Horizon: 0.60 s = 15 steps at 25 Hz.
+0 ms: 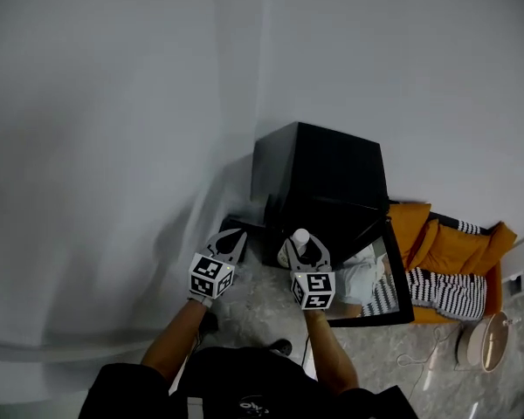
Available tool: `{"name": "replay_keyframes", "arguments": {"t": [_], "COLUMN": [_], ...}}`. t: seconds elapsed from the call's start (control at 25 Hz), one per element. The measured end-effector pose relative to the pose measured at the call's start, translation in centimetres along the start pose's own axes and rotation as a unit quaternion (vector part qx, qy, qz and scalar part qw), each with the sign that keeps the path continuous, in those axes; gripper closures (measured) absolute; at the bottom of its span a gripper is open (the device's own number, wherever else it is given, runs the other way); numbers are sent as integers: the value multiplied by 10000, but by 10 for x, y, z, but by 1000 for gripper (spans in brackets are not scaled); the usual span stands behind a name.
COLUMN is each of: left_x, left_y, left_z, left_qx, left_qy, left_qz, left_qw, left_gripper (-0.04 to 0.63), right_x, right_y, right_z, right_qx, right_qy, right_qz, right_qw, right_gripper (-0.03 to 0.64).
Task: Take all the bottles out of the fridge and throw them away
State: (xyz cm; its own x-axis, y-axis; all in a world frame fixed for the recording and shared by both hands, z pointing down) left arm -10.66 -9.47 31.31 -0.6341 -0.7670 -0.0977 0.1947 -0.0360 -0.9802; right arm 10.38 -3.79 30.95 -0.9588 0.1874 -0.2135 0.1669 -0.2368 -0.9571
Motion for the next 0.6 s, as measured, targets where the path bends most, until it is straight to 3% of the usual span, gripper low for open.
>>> {"name": "replay_keyframes", "arguments": {"t": [0.32,0.6], "left_x": [22,-2], "left_y": [-5,-12], "left_z": [-37,-44], "left_qx": [145,253], "left_qy": [484,871], "left_qz": [-62,-174], "left_qw": [9987,9957], "left_gripper": [594,594], "right_x": [32,20], "right_y": [1,1], "right_z": [25,25], "right_qx": [112,188], "right_qy": [538,1008], "right_qz": [-79,-264], "right_qw": [9985,9944], "right_gripper": [422,422]}}
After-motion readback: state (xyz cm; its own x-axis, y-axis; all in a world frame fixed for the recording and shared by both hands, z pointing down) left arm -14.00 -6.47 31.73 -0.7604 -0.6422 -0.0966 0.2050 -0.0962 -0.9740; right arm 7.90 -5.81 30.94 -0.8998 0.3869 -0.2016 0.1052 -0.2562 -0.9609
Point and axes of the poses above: the fingertips, and each gripper's own axes: z forward along the fingers, x to its left, y out of its top, the point moved 8 cm from there along -z, backward along the fingers, and after that the axes turned 11 degrees about z, right-handed, at the moved point
